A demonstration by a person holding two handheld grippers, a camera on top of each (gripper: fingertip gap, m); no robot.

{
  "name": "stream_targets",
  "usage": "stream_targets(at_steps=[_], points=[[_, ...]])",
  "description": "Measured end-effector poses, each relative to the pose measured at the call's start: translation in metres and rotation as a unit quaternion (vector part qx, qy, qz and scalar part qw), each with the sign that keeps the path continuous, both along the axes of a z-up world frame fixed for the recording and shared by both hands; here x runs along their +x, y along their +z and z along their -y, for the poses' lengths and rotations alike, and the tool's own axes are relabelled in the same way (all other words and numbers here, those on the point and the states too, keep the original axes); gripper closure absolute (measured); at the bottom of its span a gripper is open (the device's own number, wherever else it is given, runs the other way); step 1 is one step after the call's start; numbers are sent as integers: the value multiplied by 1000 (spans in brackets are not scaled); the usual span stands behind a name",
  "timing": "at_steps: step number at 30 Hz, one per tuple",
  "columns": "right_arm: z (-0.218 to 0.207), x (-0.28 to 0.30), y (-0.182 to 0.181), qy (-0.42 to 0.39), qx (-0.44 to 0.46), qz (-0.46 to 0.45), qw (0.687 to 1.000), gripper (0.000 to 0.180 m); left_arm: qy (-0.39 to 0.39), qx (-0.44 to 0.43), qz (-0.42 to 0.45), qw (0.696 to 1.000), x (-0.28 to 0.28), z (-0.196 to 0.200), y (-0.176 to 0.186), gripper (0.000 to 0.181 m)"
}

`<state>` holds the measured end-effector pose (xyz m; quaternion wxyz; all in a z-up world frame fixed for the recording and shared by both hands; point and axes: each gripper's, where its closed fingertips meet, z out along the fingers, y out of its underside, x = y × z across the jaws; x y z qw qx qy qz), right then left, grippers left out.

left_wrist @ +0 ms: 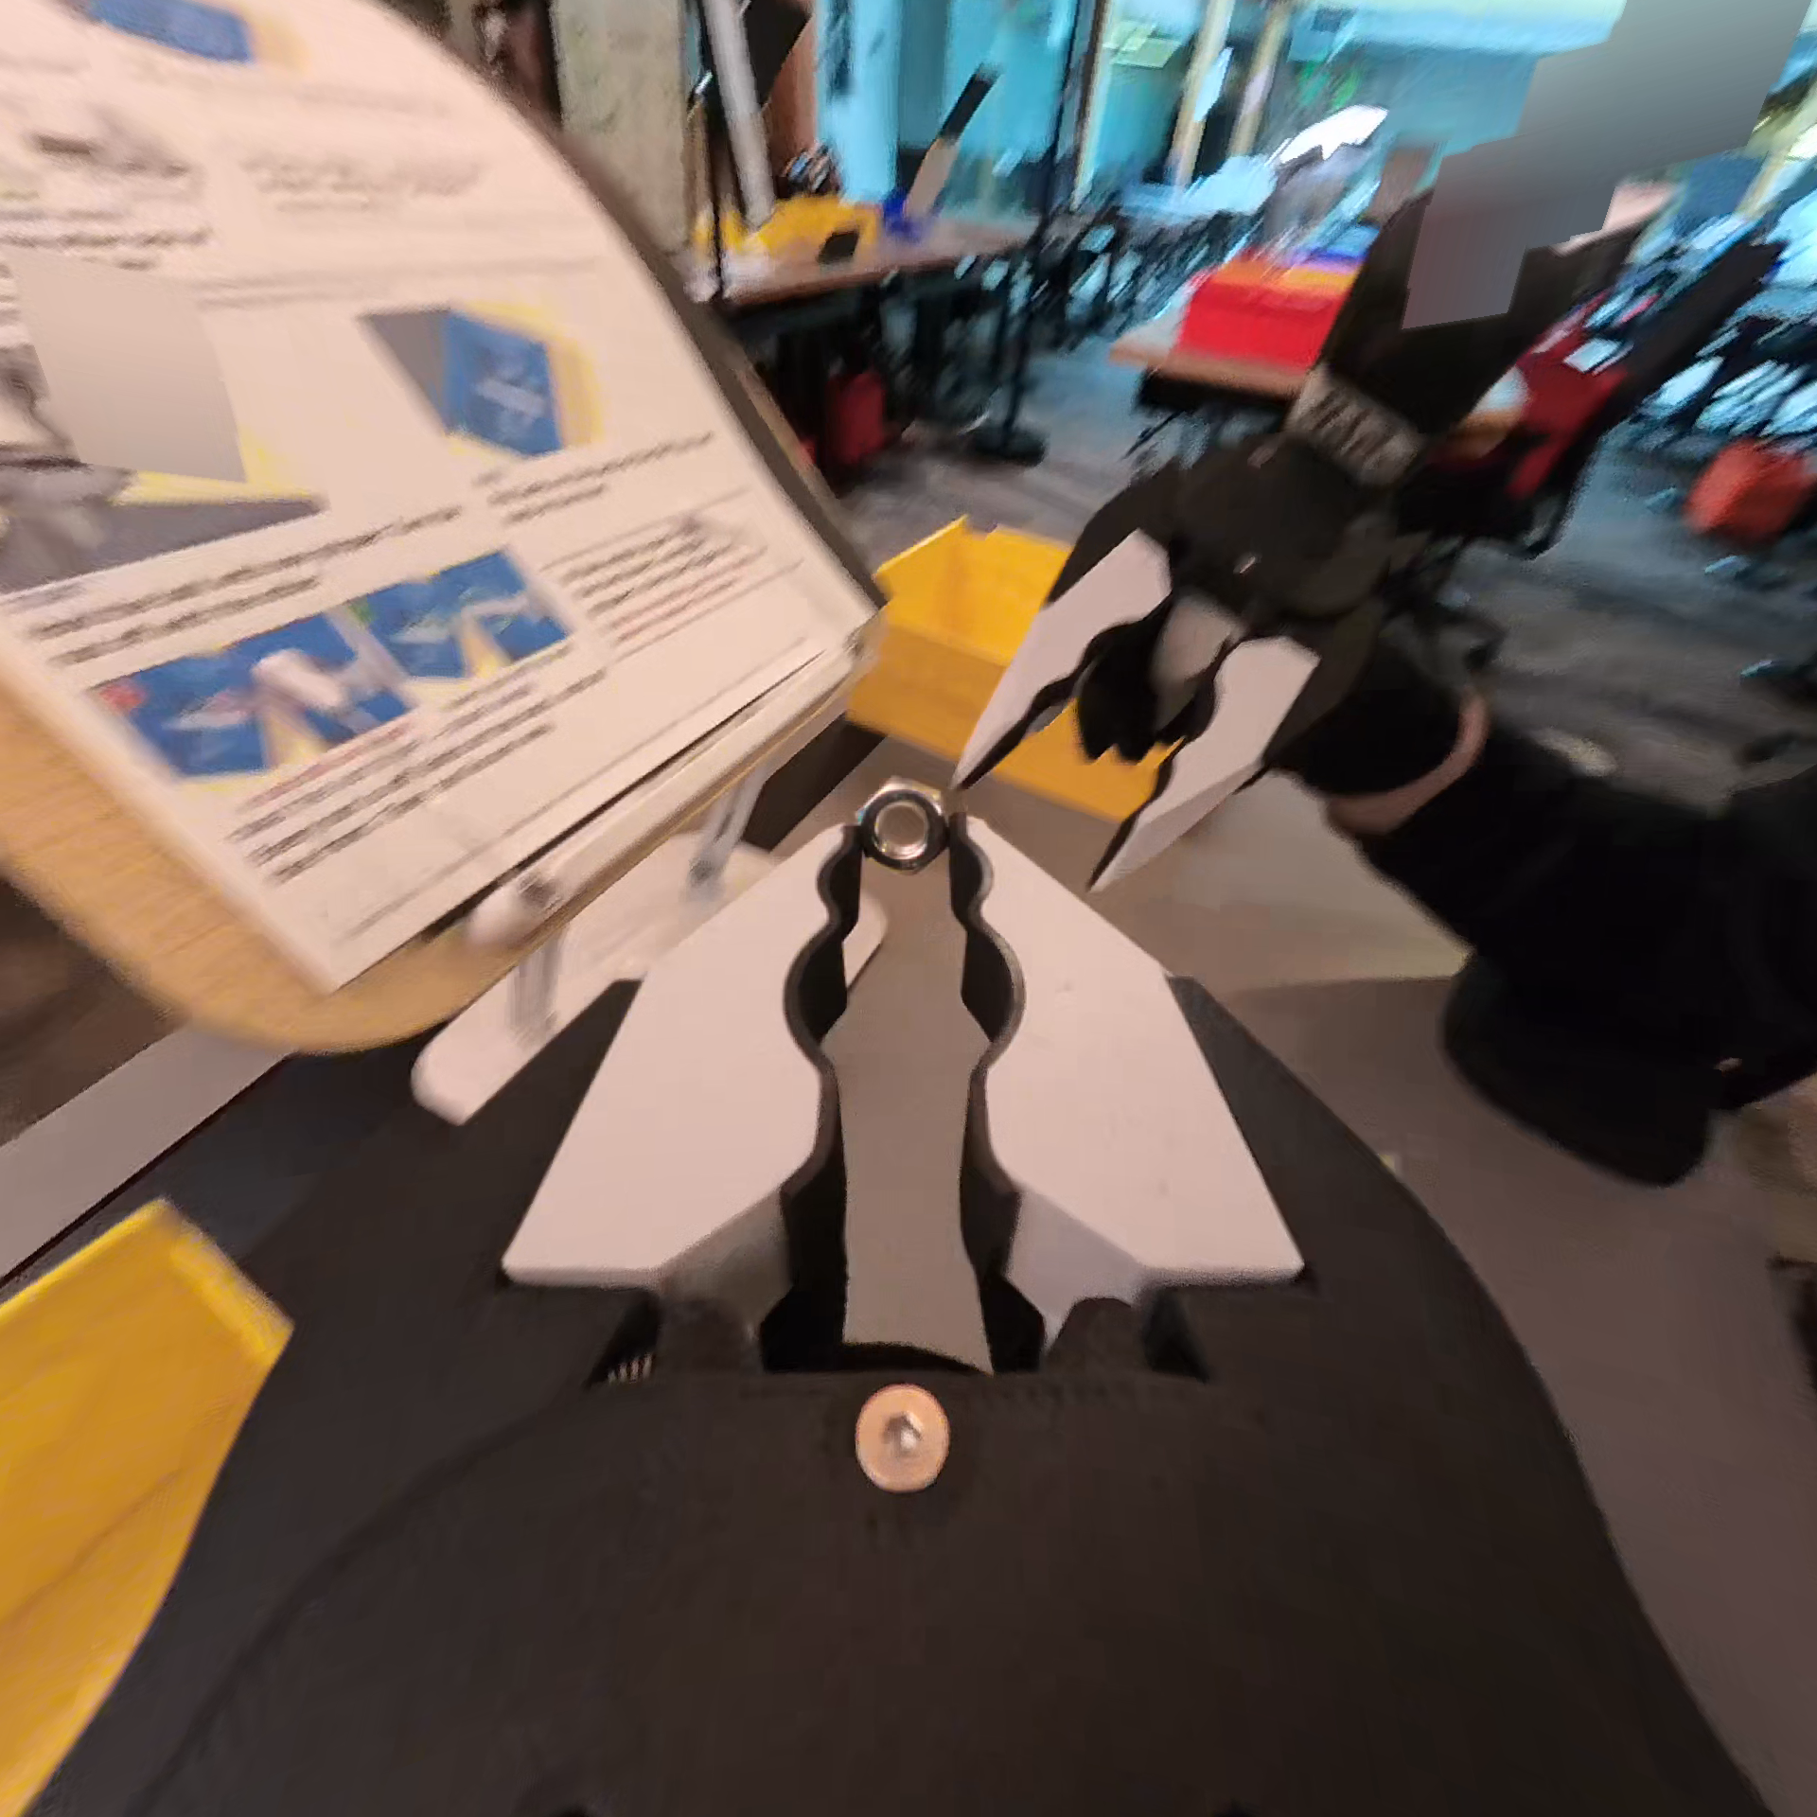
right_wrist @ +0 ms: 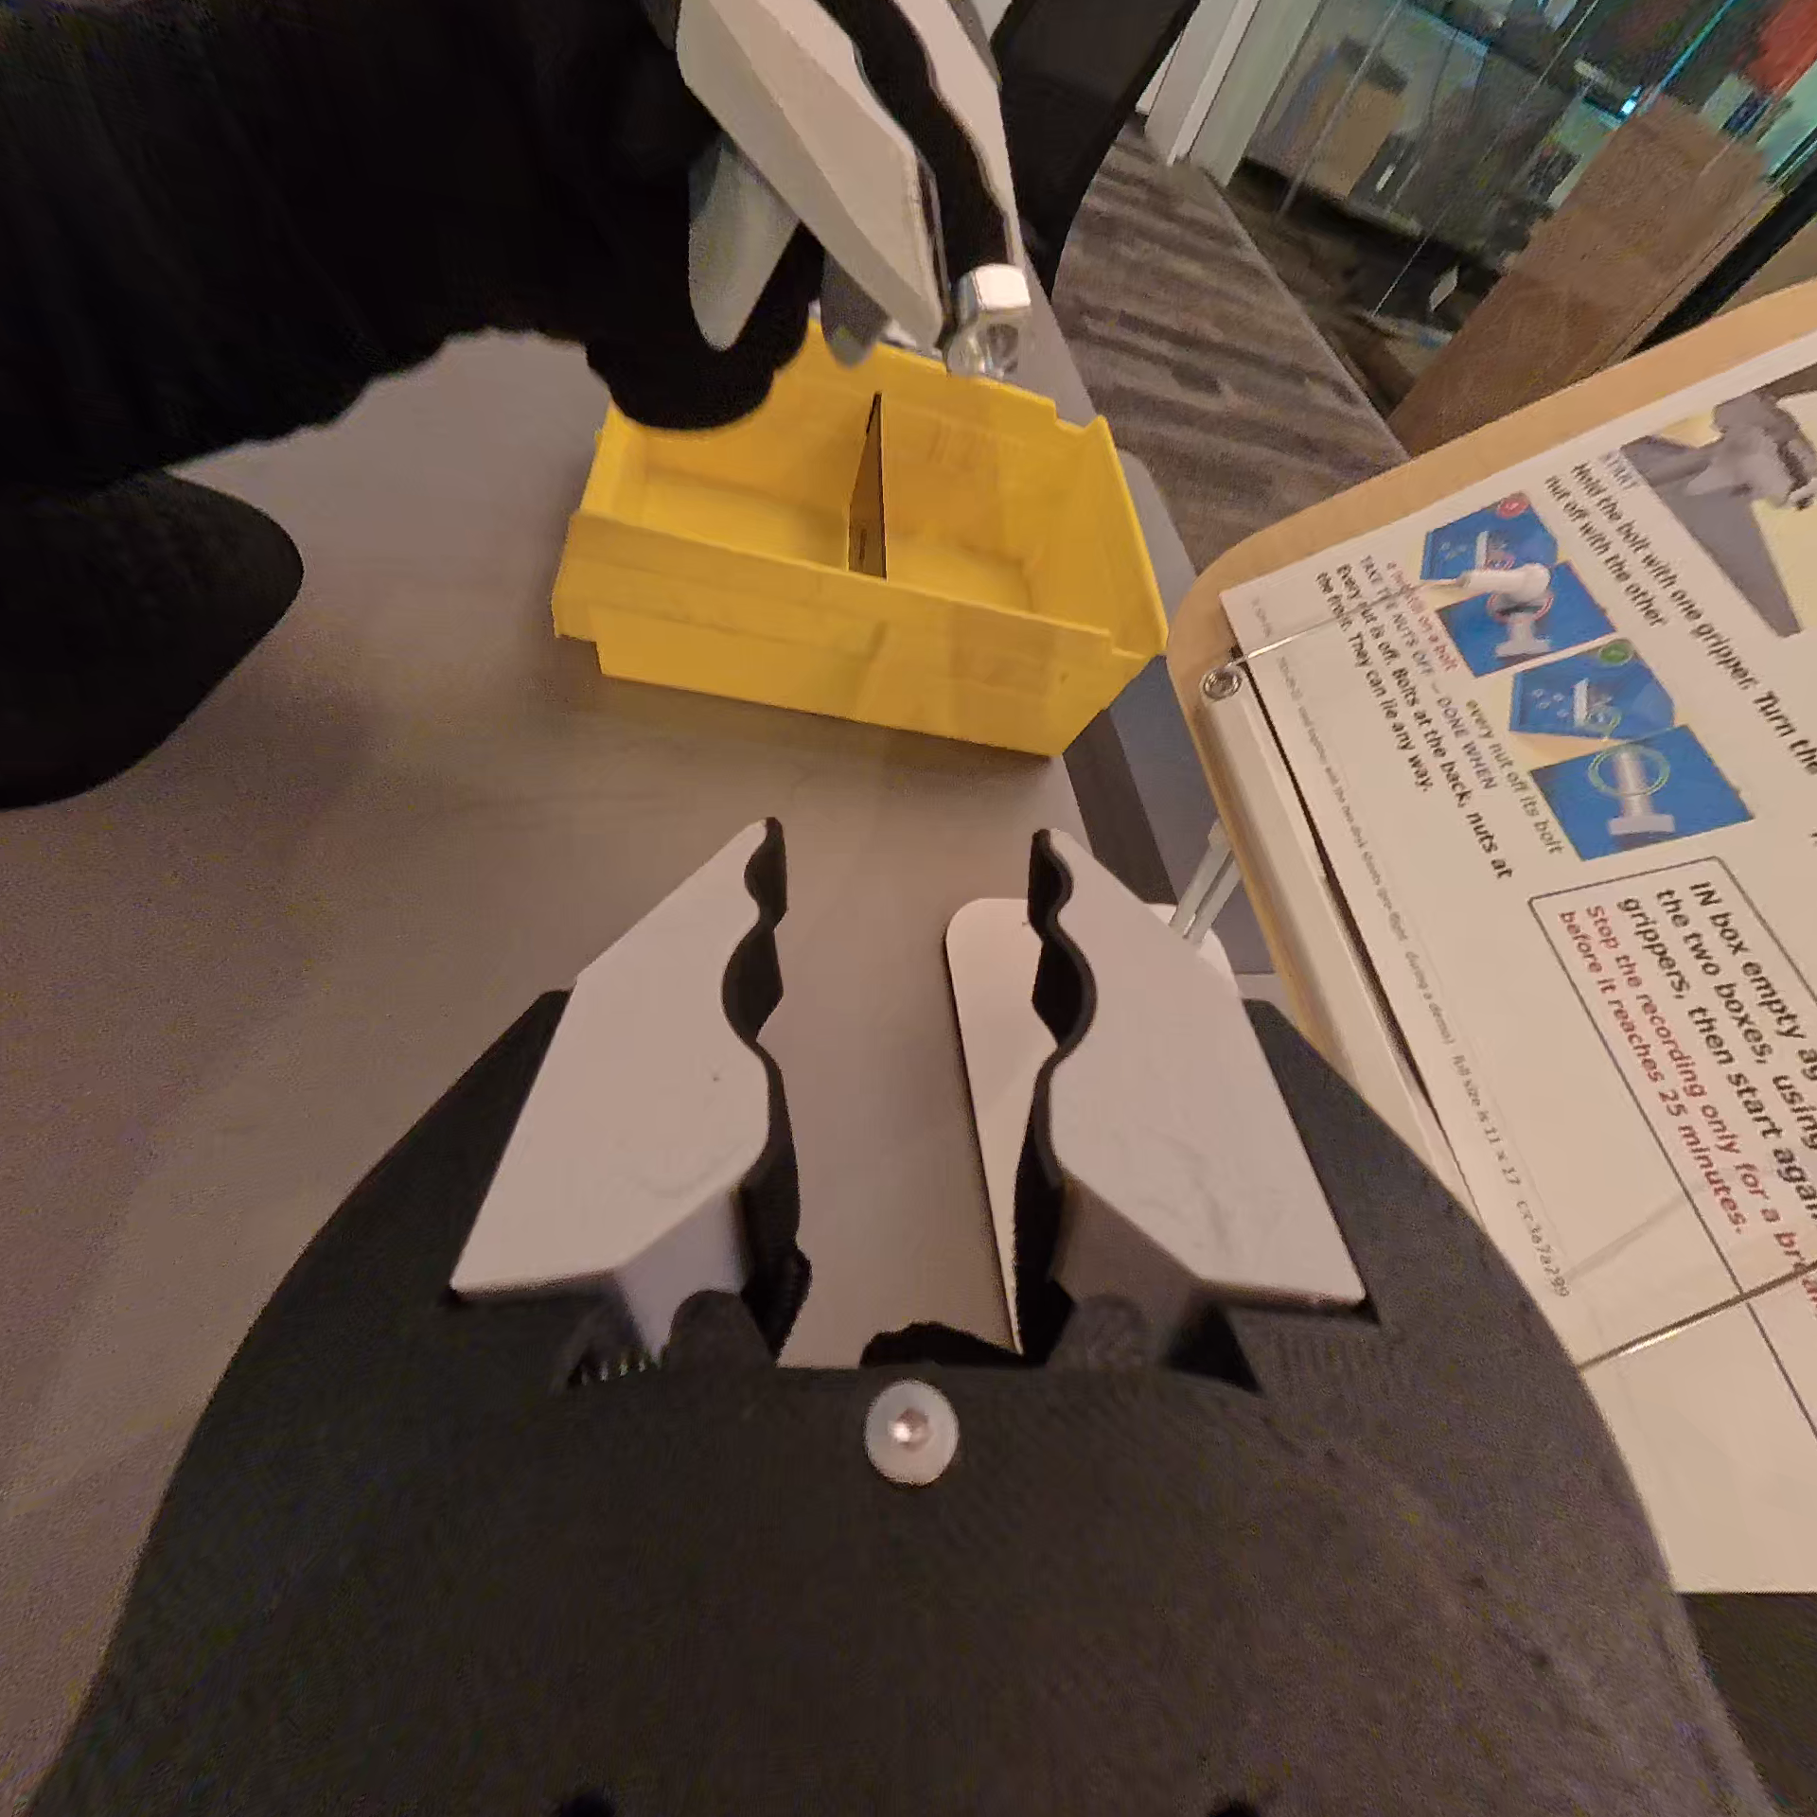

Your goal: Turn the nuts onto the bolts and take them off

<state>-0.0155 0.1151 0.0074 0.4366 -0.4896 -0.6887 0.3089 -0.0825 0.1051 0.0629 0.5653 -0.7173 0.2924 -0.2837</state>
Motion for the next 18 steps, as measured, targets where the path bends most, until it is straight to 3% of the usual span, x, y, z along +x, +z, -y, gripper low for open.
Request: stream_targets(at_steps=[1,9,18], points=[[1,-1,3,1,1,-9,1000,132,-24,2,29,999,13,0,6,165],[1,6,40,-1,29,-99,995,142,-147,-11,179,973,70,-3,20,165],[12,6,57,20,35,-149,988,147,-199,-25,242,949,79,4,15,165]])
